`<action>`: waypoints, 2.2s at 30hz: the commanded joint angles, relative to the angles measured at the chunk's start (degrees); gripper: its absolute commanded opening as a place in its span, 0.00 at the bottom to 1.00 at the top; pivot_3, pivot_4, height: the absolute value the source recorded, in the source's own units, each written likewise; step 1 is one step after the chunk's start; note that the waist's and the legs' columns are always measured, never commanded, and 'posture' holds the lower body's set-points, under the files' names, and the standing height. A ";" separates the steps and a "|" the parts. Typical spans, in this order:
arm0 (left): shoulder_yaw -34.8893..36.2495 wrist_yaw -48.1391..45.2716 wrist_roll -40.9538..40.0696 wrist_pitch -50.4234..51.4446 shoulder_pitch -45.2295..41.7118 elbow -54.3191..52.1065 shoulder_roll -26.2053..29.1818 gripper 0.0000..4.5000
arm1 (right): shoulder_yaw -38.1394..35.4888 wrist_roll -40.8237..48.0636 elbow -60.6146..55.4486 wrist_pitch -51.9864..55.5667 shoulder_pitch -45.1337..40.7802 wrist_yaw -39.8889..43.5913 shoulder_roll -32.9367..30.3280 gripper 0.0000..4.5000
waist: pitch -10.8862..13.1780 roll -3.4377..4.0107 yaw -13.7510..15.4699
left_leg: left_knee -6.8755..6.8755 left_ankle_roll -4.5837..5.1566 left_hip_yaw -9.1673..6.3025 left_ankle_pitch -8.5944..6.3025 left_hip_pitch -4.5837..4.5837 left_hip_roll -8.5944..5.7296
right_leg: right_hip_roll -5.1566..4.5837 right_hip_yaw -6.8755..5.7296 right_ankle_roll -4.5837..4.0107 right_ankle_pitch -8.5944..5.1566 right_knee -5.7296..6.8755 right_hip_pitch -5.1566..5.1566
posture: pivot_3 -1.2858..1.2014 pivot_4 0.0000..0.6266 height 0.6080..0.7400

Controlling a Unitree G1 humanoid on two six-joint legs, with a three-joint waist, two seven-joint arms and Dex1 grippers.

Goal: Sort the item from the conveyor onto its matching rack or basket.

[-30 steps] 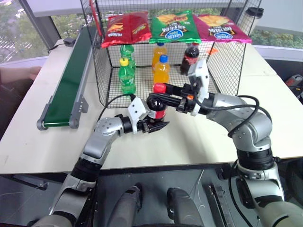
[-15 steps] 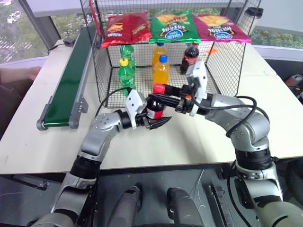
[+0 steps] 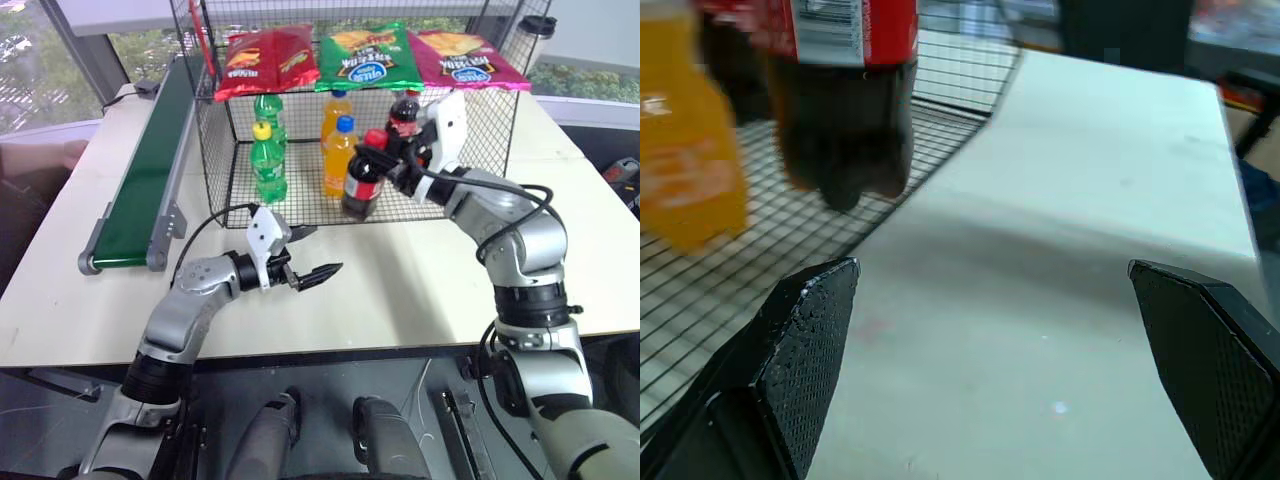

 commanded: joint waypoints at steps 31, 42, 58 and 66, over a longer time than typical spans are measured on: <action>2.40 13.32 3.43 -3.55 0.99 -3.81 -6.16 1.00 | -3.87 -12.50 35.98 -28.15 -12.77 -6.27 1.81 0.25 | 0.01 0.02 -0.31 | -0.01 0.05 0.12 0.05 0.07 -0.01 | 0.05 0.06 0.21 0.11 0.12 -0.01 | 0.52 0.24 0.98; 2.32 13.24 3.98 -4.24 1.30 -3.18 -6.53 1.00 | -3.58 -13.17 36.12 -28.54 -11.82 -4.85 1.75 0.99 | 0.01 0.02 -0.33 | 0.00 0.05 0.13 0.05 0.10 0.00 | 0.06 0.07 0.21 0.11 0.16 0.00 | 0.52 0.24 0.98; 3.94 11.18 2.74 -2.75 3.25 -3.75 -3.77 1.00 | -5.21 -7.10 2.39 -7.72 6.77 4.51 -7.17 0.99 | 0.00 0.04 -0.10 | 0.01 0.04 0.11 0.05 0.09 -0.01 | 0.03 0.08 0.19 0.08 0.15 0.02 | 0.52 0.24 0.98; 4.52 10.06 2.58 -1.12 5.57 -2.87 -1.05 1.00 | -0.85 3.34 -15.72 3.69 24.68 14.77 -7.15 0.99 | -0.04 0.05 -0.18 | 0.02 0.03 0.06 0.03 0.15 0.05 | 0.01 0.06 0.01 -0.03 0.15 0.09 | 0.52 0.24 0.98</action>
